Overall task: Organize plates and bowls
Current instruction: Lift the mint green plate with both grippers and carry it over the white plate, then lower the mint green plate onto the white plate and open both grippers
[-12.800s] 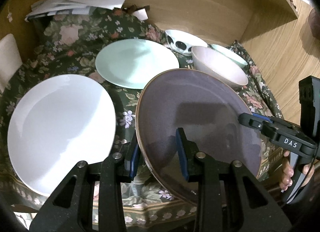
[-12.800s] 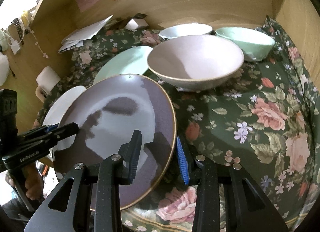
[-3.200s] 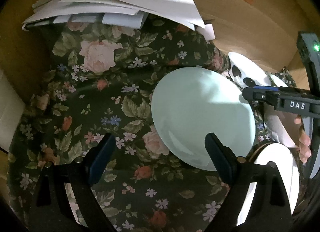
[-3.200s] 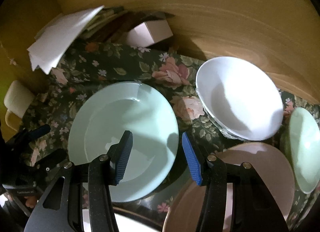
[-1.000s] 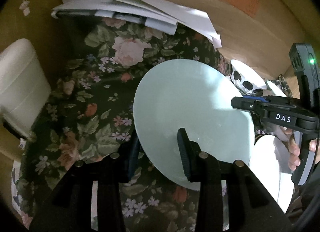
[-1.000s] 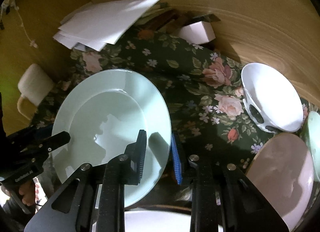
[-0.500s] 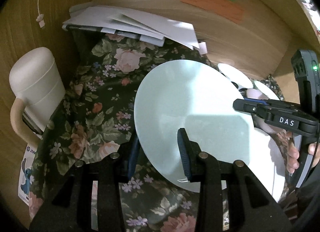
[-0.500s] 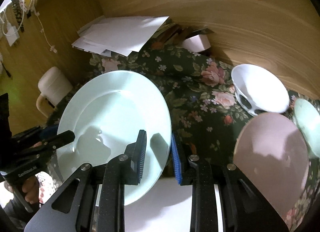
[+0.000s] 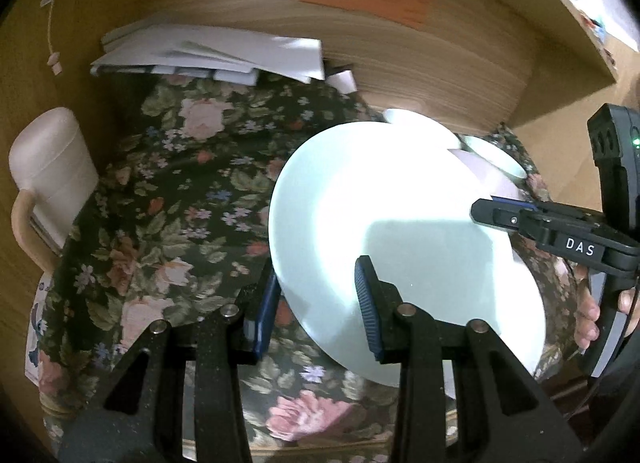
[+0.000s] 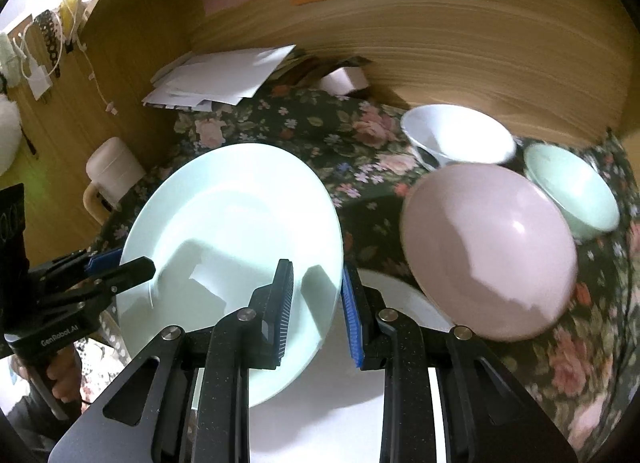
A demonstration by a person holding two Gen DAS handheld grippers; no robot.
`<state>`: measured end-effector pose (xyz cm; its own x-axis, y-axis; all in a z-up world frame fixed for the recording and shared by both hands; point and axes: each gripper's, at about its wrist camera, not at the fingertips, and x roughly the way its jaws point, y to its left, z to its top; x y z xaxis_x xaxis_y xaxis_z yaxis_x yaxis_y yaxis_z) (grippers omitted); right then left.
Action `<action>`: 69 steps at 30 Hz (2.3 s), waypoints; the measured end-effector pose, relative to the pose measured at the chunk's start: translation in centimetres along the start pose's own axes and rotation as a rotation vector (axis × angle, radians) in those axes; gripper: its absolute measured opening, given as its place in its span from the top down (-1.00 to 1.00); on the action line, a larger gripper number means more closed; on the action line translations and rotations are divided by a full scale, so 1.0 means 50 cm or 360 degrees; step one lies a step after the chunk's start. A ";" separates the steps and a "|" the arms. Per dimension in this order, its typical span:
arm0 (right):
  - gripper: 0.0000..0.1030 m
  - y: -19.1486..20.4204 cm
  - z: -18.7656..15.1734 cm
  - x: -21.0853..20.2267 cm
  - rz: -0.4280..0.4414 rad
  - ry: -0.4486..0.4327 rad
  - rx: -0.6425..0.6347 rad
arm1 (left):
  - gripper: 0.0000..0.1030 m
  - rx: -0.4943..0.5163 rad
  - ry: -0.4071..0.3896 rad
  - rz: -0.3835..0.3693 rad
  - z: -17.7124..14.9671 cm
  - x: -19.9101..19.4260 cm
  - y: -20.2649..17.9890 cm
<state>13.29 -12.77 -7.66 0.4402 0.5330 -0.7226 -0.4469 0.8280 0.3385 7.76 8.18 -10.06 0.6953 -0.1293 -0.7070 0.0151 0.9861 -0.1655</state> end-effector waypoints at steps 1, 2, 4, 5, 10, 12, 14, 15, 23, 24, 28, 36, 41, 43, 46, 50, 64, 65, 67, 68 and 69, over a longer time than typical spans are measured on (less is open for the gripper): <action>0.57 -0.004 -0.006 -0.006 -0.0008 -0.0005 0.0013 | 0.29 0.0011 -0.0001 -0.0011 -0.002 -0.001 -0.006; 0.57 -0.007 -0.011 -0.013 -0.0016 -0.0010 0.0025 | 0.29 0.0022 -0.0002 -0.0022 -0.003 -0.001 -0.013; 0.57 -0.015 -0.023 -0.026 -0.0034 -0.0018 0.0050 | 0.29 0.0041 0.0007 -0.0036 -0.006 0.001 -0.027; 0.57 -0.019 -0.030 -0.032 -0.0042 -0.0022 0.0067 | 0.29 0.0051 0.0011 -0.0045 -0.007 0.001 -0.033; 0.57 -0.040 -0.063 -0.054 -0.0080 -0.0036 0.0142 | 0.29 0.0120 0.0036 -0.0102 -0.018 0.010 -0.064; 0.57 -0.046 -0.076 -0.059 -0.0090 -0.0037 0.0173 | 0.29 0.0148 0.0044 -0.0117 -0.024 0.014 -0.075; 0.57 -0.053 -0.089 -0.063 -0.0102 -0.0032 0.0194 | 0.29 0.0172 0.0055 -0.0131 -0.032 0.017 -0.084; 0.57 -0.056 -0.094 -0.064 -0.0107 -0.0028 0.0206 | 0.29 0.0179 0.0060 -0.0137 -0.034 0.019 -0.087; 0.57 -0.079 -0.131 -0.065 -0.0114 0.0002 0.0278 | 0.29 0.0240 0.0124 -0.0167 -0.056 0.040 -0.108; 0.57 -0.081 -0.135 -0.064 -0.0112 0.0007 0.0286 | 0.29 0.0246 0.0132 -0.0167 -0.059 0.043 -0.111; 0.57 -0.088 -0.147 -0.062 -0.0098 0.0019 0.0309 | 0.29 0.0256 0.0163 -0.0162 -0.066 0.052 -0.117; 0.57 -0.093 -0.151 -0.058 -0.0086 0.0035 0.0325 | 0.29 0.0247 0.0224 -0.0137 -0.071 0.072 -0.123; 0.54 -0.102 -0.155 -0.056 -0.0082 0.0044 0.0342 | 0.29 0.0254 0.0255 -0.0118 -0.067 0.091 -0.130; 0.52 -0.103 -0.154 -0.055 -0.0090 0.0048 0.0341 | 0.29 0.0261 0.0270 -0.0114 -0.067 0.099 -0.132; 0.52 -0.103 -0.156 -0.055 -0.0102 0.0054 0.0330 | 0.29 0.0276 0.0282 -0.0103 -0.067 0.107 -0.137; 0.52 -0.098 -0.156 -0.057 -0.0117 0.0060 0.0297 | 0.29 0.0280 0.0283 -0.0099 -0.062 0.112 -0.137; 0.52 -0.102 -0.168 -0.072 -0.0103 0.0012 0.0316 | 0.11 0.0332 0.0293 -0.0076 -0.063 0.116 -0.145; 0.52 -0.102 -0.168 -0.075 -0.0117 0.0002 0.0316 | 0.08 0.0333 0.0297 -0.0078 -0.063 0.117 -0.145; 0.51 -0.100 -0.168 -0.088 -0.0169 -0.0033 0.0302 | -0.11 0.0333 0.0294 -0.0069 -0.061 0.116 -0.143; 0.50 -0.100 -0.168 -0.094 -0.0183 -0.0050 0.0295 | -0.12 0.0330 0.0284 -0.0066 -0.059 0.114 -0.140; 0.48 -0.101 -0.167 -0.100 -0.0194 -0.0065 0.0291 | -0.13 0.0330 0.0278 -0.0064 -0.058 0.112 -0.139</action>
<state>6.85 -21.06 -10.79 0.5150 0.4307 -0.7411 -0.2414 0.9025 0.3568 9.48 0.28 -14.87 0.5569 -0.1673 -0.8135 0.1999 0.9777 -0.0643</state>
